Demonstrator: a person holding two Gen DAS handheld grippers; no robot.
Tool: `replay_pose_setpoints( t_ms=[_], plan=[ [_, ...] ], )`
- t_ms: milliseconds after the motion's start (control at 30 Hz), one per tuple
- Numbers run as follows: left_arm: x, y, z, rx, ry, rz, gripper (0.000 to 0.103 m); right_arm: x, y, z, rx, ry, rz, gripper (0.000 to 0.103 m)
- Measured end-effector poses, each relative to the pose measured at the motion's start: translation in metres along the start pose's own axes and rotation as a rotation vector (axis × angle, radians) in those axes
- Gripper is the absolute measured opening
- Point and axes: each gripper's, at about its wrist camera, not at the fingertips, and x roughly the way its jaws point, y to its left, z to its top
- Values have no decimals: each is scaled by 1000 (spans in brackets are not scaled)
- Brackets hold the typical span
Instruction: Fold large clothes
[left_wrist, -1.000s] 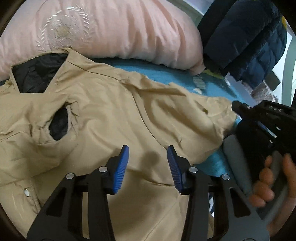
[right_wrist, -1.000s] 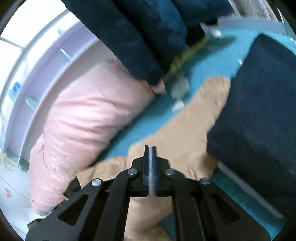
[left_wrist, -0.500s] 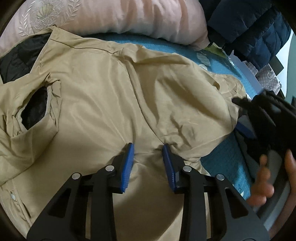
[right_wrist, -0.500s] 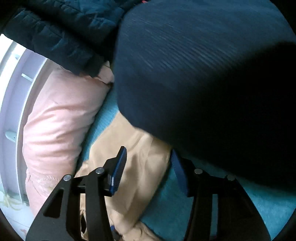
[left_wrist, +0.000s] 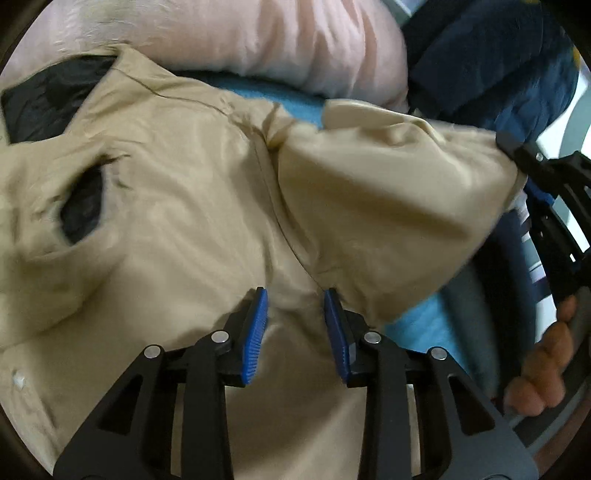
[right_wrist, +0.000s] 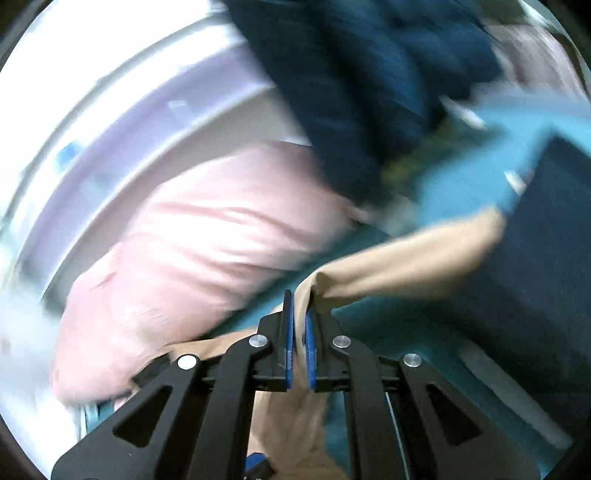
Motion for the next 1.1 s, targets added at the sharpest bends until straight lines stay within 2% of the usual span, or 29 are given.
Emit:
replay_pose_setpoints(
  t_ms=[100,133,200,267,300,367,433,467,533,600,633,733,800,833,900,967,1000,1033,1067,1100],
  plan=[
    [-50,20,-7,-53,-88,-17,32,-2,62,-7,-194,9,122,5],
    [-65,29,-10,-67,-108,2,32,-1,83,-14,-262,25,169,5],
    [-101,54,-18,-118,-160,93,32,1,119,-36,-395,77,232,6],
    [-133,84,-27,-185,-196,161,32,14,152,-69,-496,201,316,8],
    [-154,104,-34,-228,-223,211,32,15,158,-82,-522,244,329,9],
    [-177,125,-42,-263,-246,260,32,38,173,-113,-598,401,319,10],
    [-198,146,-51,-310,-260,293,32,54,172,-143,-603,549,312,18],
    [-204,153,-55,-326,-266,300,32,50,169,-151,-585,583,304,18],
    [-214,163,-60,-356,-281,307,33,42,156,-146,-505,589,307,29],
    [-215,165,-63,-356,-278,305,33,39,147,-132,-413,567,295,63],
    [-215,165,-65,-353,-277,302,33,31,138,-123,-351,534,279,67],
    [-213,164,-64,-349,-262,298,33,3,123,-122,-174,442,272,70],
    [-211,158,-67,-332,-256,294,33,-4,100,-110,19,369,221,73],
    [-209,157,-68,-327,-249,297,33,1,89,-106,111,360,215,73],
    [-207,154,-70,-316,-239,292,33,15,74,-100,214,379,157,74],
    [-207,152,-70,-312,-231,295,33,33,62,-100,327,419,195,74],
    [-208,151,-71,-308,-231,296,33,44,59,-98,340,436,159,69],
    [-210,151,-71,-307,-232,297,34,46,57,-93,344,414,147,55],
    [-213,151,-72,-304,-234,302,35,49,60,-88,341,383,186,45],
    [-217,151,-72,-299,-239,309,38,50,68,-81,301,368,192,22]
  ],
)
